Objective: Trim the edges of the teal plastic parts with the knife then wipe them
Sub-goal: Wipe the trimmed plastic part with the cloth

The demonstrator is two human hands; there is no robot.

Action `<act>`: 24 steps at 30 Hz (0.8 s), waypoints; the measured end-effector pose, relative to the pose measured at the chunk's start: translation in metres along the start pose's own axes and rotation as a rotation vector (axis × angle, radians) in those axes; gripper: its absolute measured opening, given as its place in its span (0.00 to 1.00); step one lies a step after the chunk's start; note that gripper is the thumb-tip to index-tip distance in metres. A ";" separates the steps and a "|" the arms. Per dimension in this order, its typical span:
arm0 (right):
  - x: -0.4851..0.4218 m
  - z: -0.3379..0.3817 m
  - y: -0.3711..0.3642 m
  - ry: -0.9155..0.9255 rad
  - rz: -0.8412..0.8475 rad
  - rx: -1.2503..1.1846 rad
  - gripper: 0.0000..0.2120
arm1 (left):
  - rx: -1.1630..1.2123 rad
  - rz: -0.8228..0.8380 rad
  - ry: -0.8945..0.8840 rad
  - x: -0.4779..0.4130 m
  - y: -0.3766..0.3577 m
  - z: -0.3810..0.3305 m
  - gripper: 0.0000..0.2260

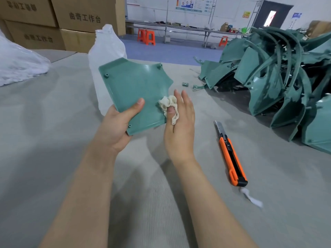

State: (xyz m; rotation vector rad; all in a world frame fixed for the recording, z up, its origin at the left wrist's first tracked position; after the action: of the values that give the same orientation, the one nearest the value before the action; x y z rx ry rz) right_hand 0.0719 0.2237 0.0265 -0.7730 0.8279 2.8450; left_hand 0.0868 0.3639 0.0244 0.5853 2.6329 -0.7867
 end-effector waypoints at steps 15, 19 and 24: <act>-0.009 -0.039 0.004 -0.185 0.051 -0.103 0.20 | 0.003 -0.065 0.025 0.006 0.024 0.005 0.12; 0.007 -0.081 0.049 -0.516 -0.357 -0.415 0.20 | 0.096 -0.086 -0.062 0.006 0.033 -0.003 0.14; 0.014 -0.081 0.007 -0.679 -0.208 -1.124 0.20 | 0.095 -0.059 -0.072 0.003 0.027 -0.001 0.12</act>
State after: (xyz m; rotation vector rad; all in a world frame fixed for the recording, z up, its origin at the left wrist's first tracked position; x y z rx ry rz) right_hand 0.0946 0.1743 -0.0361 0.1419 -0.9253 2.8424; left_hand 0.0967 0.3862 0.0119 0.4961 2.5694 -0.9371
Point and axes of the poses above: each hand's wrist, its own x-axis away from the middle knuckle, its own y-axis out of the back of the hand, z = x × y, the point moved 8 cm from there along -x, towards the middle knuckle, and after that the axes turned 15 degrees about z, right-handed, at the moved point
